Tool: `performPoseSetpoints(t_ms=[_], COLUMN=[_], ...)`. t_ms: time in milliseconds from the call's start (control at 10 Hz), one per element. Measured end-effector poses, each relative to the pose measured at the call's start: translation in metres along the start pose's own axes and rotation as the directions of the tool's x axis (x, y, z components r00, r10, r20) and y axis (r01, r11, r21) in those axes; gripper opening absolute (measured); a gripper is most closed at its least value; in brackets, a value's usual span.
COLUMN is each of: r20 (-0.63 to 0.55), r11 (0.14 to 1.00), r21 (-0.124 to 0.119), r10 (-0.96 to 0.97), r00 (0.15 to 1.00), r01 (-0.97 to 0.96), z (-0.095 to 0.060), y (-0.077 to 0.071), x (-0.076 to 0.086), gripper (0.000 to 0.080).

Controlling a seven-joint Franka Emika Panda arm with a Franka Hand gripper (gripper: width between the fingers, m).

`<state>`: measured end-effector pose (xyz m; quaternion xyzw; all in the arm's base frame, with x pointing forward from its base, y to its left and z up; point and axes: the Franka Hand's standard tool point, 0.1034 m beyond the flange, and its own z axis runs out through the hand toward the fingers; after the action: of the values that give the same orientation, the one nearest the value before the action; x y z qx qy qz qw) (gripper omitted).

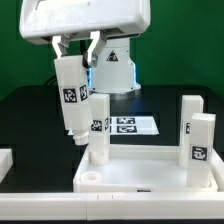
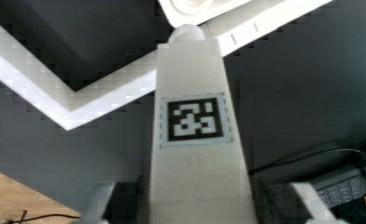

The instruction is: Assemble desk

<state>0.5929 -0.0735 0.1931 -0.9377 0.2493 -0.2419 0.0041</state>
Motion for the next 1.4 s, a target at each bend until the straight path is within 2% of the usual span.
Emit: performPoseSetpoints(t_ms=[200,400,800,1100,1400], r20=[-0.012,0.001,0.001,0.007,0.019], r11=[0.997,0.980,0.984,0.980,0.976], r21=[-0.006,-0.027,-0.026,-0.029,-0.038], r10=[-0.071,-0.196,-0.179,-0.198,-0.212], r00=[0.997,0.981,0.984,0.980,0.977], r01=[0.071,0.195,0.179,0.198,0.213], z=[0.005,0.022,0.022,0.031,0.040], y=[-0.006,-0.008,-0.008,-0.016,-0.017], x=[-0.007,-0.021,-0.021,-0.025,-0.032], gripper=[0.0282,0.0282,0.0282,0.0282,0.0282])
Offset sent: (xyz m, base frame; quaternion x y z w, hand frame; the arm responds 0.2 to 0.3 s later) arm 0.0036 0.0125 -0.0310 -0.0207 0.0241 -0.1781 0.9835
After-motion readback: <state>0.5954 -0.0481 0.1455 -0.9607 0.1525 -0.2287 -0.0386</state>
